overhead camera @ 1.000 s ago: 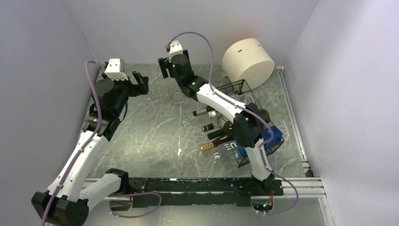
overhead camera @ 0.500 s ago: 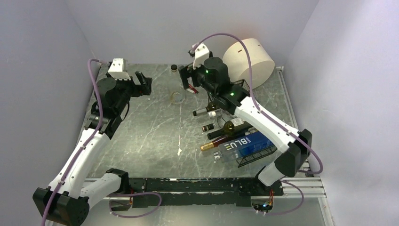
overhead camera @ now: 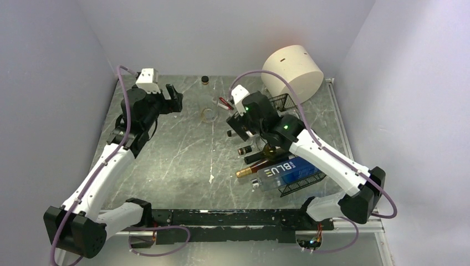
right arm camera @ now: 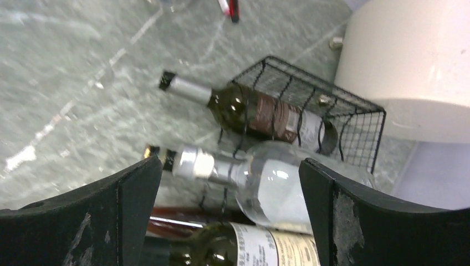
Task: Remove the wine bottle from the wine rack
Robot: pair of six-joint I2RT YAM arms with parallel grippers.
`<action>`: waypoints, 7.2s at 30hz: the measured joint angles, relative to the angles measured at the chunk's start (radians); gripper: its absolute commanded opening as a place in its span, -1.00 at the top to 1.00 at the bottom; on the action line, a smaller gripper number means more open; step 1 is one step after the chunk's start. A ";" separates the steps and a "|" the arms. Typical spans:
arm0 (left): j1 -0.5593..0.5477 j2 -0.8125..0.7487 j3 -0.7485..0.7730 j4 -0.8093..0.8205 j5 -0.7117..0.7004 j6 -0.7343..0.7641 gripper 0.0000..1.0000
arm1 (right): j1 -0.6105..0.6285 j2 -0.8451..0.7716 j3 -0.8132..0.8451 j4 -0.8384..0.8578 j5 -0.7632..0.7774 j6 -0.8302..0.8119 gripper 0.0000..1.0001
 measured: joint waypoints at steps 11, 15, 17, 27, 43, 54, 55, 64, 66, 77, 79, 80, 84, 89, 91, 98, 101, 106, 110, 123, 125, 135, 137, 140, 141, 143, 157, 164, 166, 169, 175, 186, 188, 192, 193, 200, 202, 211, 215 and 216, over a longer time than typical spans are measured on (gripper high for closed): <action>-0.044 0.030 0.000 -0.001 -0.044 0.004 -0.88 | 0.052 -0.015 -0.151 -0.123 0.109 -0.204 -0.91; -0.045 0.027 0.000 -0.001 -0.051 0.005 -0.88 | 0.056 -0.040 -0.153 -0.145 0.103 -0.299 -0.84; -0.046 0.025 0.000 -0.001 -0.054 0.005 -0.88 | 0.056 -0.043 -0.153 -0.152 0.097 -0.346 -0.78; -0.048 -0.005 0.000 -0.001 -0.055 0.005 -0.88 | 0.056 -0.032 -0.187 -0.134 0.038 -0.544 -0.64; -0.048 -0.005 0.000 -0.003 -0.055 0.005 -0.88 | 0.046 0.110 -0.225 -0.019 0.012 -0.708 -0.32; -0.048 -0.005 0.000 -0.004 -0.057 0.005 -0.88 | 0.042 0.140 -0.241 0.047 0.056 -0.759 0.24; -0.048 -0.005 0.000 -0.004 -0.057 0.005 -0.88 | 0.042 0.139 -0.241 0.051 0.059 -0.770 0.30; -0.048 -0.005 0.000 -0.005 -0.057 0.005 -0.88 | 0.042 0.103 -0.241 0.067 0.069 -0.791 0.78; -0.048 -0.005 0.000 -0.005 -0.057 0.005 -0.88 | 0.042 0.081 -0.241 0.067 0.069 -0.786 1.00; -0.048 0.001 0.000 -0.005 -0.066 0.009 -0.88 | 0.041 -0.061 -0.241 0.114 0.086 -0.713 1.00; -0.048 0.001 0.000 -0.003 -0.077 0.012 -0.88 | 0.041 -0.090 -0.248 0.140 0.084 -0.692 1.00; -0.048 0.001 0.000 -0.002 -0.084 0.016 -0.88 | 0.041 -0.113 -0.259 0.167 0.080 -0.680 1.00; -0.048 0.021 0.000 0.000 -0.109 0.027 -0.88 | 0.042 -0.217 -0.326 0.278 0.058 -0.629 1.00; -0.048 0.046 0.000 -0.018 -0.130 0.036 -0.88 | 0.042 -0.242 -0.333 0.343 0.037 -0.562 1.00; -0.048 0.034 0.000 -0.017 -0.136 0.042 -0.88 | 0.041 -0.242 -0.324 0.352 0.025 -0.528 1.00; -0.048 -0.013 0.000 -0.011 -0.164 0.057 -0.88 | 0.042 -0.243 -0.280 0.365 -0.026 -0.429 1.00; -0.048 -0.013 0.000 -0.010 -0.171 0.058 -0.88 | 0.043 -0.240 -0.265 0.368 -0.055 -0.393 1.00; -0.048 -0.017 0.000 -0.009 -0.175 0.060 -0.88 | 0.043 -0.234 -0.233 0.368 -0.065 -0.361 1.00; -0.048 -0.018 0.000 -0.009 -0.175 0.061 -0.88 | 0.043 -0.225 -0.196 0.371 -0.095 -0.332 1.00; -0.049 -0.030 0.000 -0.010 -0.180 0.064 -0.88 | 0.058 -0.082 -0.043 0.422 -0.298 -0.143 1.00; -0.050 -0.035 0.000 -0.011 -0.199 0.063 -0.88 | 0.070 -0.055 -0.042 0.455 -0.342 -0.097 1.00; -0.037 -0.204 -0.023 0.005 -0.377 0.051 -0.88 | 0.132 0.179 -0.058 0.736 -0.444 0.159 1.00; -0.028 -0.258 -0.044 0.019 -0.410 0.050 -0.88 | 0.133 0.259 -0.037 0.776 -0.433 0.199 1.00; -0.021 -0.307 -0.066 0.038 -0.447 0.050 -0.88 | 0.135 0.389 0.035 0.791 -0.396 0.232 1.00; -0.021 -0.317 -0.069 0.044 -0.455 0.050 -0.88 | 0.136 0.433 0.066 0.792 -0.381 0.240 1.00; -0.021 -0.325 -0.069 0.050 -0.464 0.049 -0.88 | 0.137 0.506 0.124 0.797 -0.346 0.251 1.00; -0.021 -0.291 -0.069 0.037 -0.439 0.021 -0.88 | 0.146 0.904 0.646 0.737 -0.045 0.238 1.00; -0.021 -0.292 -0.069 0.037 -0.425 0.015 -0.88 | 0.142 0.993 0.743 0.715 0.075 0.214 1.00; -0.021 -0.292 -0.069 0.037 -0.424 0.015 -0.88 | 0.138 1.009 0.772 0.695 0.098 0.211 1.00; -0.021 -0.292 -0.069 0.037 -0.424 0.015 -0.88 | 0.131 1.037 0.814 0.680 0.132 0.206 1.00; -0.021 -0.290 -0.069 0.037 -0.423 0.015 -0.88 | 0.117 1.043 0.823 0.680 0.162 0.201 1.00; -0.021 -0.278 -0.069 0.037 -0.422 0.015 -0.88 | 0.095 1.056 0.823 0.716 0.177 0.194 0.74; -0.021 -0.277 -0.069 0.037 -0.422 0.015 -0.88 | 0.096 1.057 0.823 0.723 0.178 0.191 0.55; -0.021 -0.273 -0.069 0.037 -0.422 0.015 -0.88 | 0.096 1.058 0.823 0.725 0.177 0.189 0.29; -0.021 -0.272 -0.069 0.037 -0.422 0.015 -0.88 | 0.096 1.058 0.823 0.725 0.176 0.187 0.26; -0.021 -0.272 -0.069 0.037 -0.422 0.015 -0.88 | 0.096 1.058 0.823 0.732 0.156 0.174 -0.13; -0.021 -0.272 -0.069 0.037 -0.422 0.015 -0.88 | 0.096 1.048 0.824 0.742 0.150 0.170 -0.27; -0.021 -0.272 -0.069 0.037 -0.422 0.015 -0.88 | 0.098 0.884 0.815 0.762 0.116 0.165 -0.55; -0.021 -0.272 -0.069 0.037 -0.422 0.016 -0.88 | 0.100 0.682 0.613 0.799 0.104 0.134 -0.67; -0.021 -0.272 -0.069 0.037 -0.422 0.016 -0.88 | 0.100 0.611 0.529 0.809 0.101 0.123 -0.72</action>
